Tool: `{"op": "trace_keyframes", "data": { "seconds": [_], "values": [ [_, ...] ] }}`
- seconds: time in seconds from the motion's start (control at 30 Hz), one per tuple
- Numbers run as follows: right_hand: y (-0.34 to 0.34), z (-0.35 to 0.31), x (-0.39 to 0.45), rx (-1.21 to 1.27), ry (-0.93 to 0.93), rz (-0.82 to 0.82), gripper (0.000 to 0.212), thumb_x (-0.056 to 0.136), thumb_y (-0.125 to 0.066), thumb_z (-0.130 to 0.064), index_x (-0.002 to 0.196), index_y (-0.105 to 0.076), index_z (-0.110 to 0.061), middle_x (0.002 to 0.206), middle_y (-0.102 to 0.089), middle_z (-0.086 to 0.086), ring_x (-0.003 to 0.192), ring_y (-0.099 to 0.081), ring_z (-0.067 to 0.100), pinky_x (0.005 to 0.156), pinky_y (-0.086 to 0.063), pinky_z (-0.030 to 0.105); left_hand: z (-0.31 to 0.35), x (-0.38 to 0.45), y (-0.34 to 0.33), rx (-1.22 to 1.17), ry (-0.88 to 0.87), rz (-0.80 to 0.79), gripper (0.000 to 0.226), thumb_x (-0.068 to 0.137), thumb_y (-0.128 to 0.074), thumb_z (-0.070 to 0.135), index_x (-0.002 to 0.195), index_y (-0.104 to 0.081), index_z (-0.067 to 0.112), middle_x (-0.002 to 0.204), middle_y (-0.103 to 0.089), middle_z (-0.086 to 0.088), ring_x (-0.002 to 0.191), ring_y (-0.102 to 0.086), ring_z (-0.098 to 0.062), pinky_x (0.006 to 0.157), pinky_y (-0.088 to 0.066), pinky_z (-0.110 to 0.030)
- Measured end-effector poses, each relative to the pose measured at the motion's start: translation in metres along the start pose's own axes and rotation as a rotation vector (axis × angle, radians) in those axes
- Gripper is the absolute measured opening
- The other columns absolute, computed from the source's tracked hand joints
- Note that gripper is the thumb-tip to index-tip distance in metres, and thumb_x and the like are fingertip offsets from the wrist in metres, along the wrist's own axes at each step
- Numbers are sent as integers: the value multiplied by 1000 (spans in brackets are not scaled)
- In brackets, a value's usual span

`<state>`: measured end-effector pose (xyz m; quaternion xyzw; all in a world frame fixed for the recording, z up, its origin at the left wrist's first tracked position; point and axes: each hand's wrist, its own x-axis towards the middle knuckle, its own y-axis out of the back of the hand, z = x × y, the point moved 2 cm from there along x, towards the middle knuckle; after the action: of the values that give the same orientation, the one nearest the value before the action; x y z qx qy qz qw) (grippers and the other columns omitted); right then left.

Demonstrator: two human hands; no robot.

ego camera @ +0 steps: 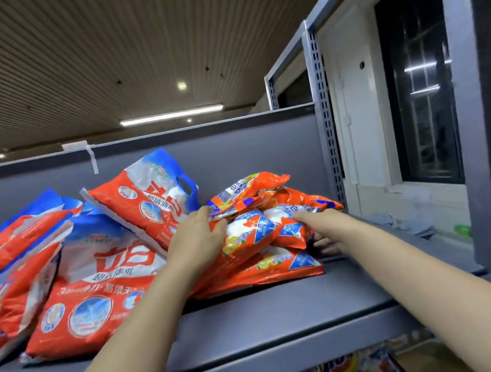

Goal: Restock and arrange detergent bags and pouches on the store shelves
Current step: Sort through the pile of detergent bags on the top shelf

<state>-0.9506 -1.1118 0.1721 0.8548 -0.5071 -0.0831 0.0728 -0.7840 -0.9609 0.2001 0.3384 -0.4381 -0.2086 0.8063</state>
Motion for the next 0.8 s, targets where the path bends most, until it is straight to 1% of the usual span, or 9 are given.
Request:
{"op": "trace_keyframes", "data": {
  "seconds": [0.03, 0.1, 0.17, 0.2, 0.33, 0.47, 0.63, 0.7, 0.8],
  "values": [
    [-3, 0, 4, 133, -55, -9, 58, 86, -66, -41, 130, -47, -9, 113, -64, 14, 88, -61, 24, 64, -49, 34, -1, 5, -4, 1, -4, -22, 48, 96, -46, 33, 138, -44, 11, 139, -48, -12, 126, -45, -27, 105, -34, -35],
    [-8, 1, 11, 339, -115, -20, 38, 85, -71, -28, 110, -55, -5, 82, -72, 13, 63, -67, 21, 45, -49, 30, -4, 13, -11, 0, -7, -45, 50, 97, -44, 34, 141, -40, 10, 143, -42, -12, 131, -39, -26, 107, -28, -32],
    [-13, 0, 14, 425, -127, -15, 17, 85, -69, -13, 86, -54, -4, 50, -65, 10, 38, -62, 19, 30, -43, 24, -8, 19, -15, 0, 2, -67, 53, 97, -44, 38, 144, -37, 12, 145, -38, -12, 132, -36, -29, 109, -27, -35],
    [-14, 1, 16, 415, -120, 4, 16, 85, -68, -8, 81, -53, -5, 47, -64, 9, 34, -60, 18, 29, -43, 24, -10, 21, -16, 3, 12, -77, 54, 97, -43, 40, 144, -37, 14, 145, -37, -11, 132, -35, -30, 111, -27, -37],
    [-14, 1, 21, 317, -53, 81, 11, 86, -64, -5, 89, -54, -5, 69, -64, 9, 37, -60, 13, 34, -48, 22, -13, 27, -16, 105, 13, -67, 51, 96, -41, 43, 143, -39, 23, 139, -39, -8, 129, -33, -34, 106, -31, -43],
    [-14, -3, 20, 176, 11, 143, 31, 90, -60, -9, 119, -51, -6, 99, -68, 13, 76, -67, 21, 56, -54, 30, -10, 29, -16, 175, 12, -22, 41, 98, -39, 37, 136, -47, 27, 127, -43, -7, 122, -36, -33, 99, -37, -44],
    [-5, -5, 16, 108, 24, 187, 53, 85, -69, -14, 131, -43, -6, 122, -60, 16, 106, -62, 28, 86, -55, 40, -4, 24, -18, 210, 0, 129, 34, 97, -36, 20, 120, -60, 17, 120, -51, -7, 116, -41, -33, 90, -40, -44],
    [6, -3, 17, 13, 79, 369, 57, 81, -71, -14, 128, -41, -4, 128, -55, 17, 113, -57, 32, 92, -51, 45, -5, 22, -19, 133, -53, 182, 30, 96, -36, 12, 110, -62, 8, 119, -54, -9, 112, -44, -34, 89, -42, -44],
    [17, -8, 13, -268, 319, 687, 44, 83, -66, -18, 119, -42, -9, 128, -50, 12, 120, -46, 30, 94, -44, 41, -8, 18, -18, -97, -164, 275, 21, 90, -39, -2, 96, -59, -4, 112, -58, -17, 104, -50, -36, 86, -41, -43]
  ]
}}
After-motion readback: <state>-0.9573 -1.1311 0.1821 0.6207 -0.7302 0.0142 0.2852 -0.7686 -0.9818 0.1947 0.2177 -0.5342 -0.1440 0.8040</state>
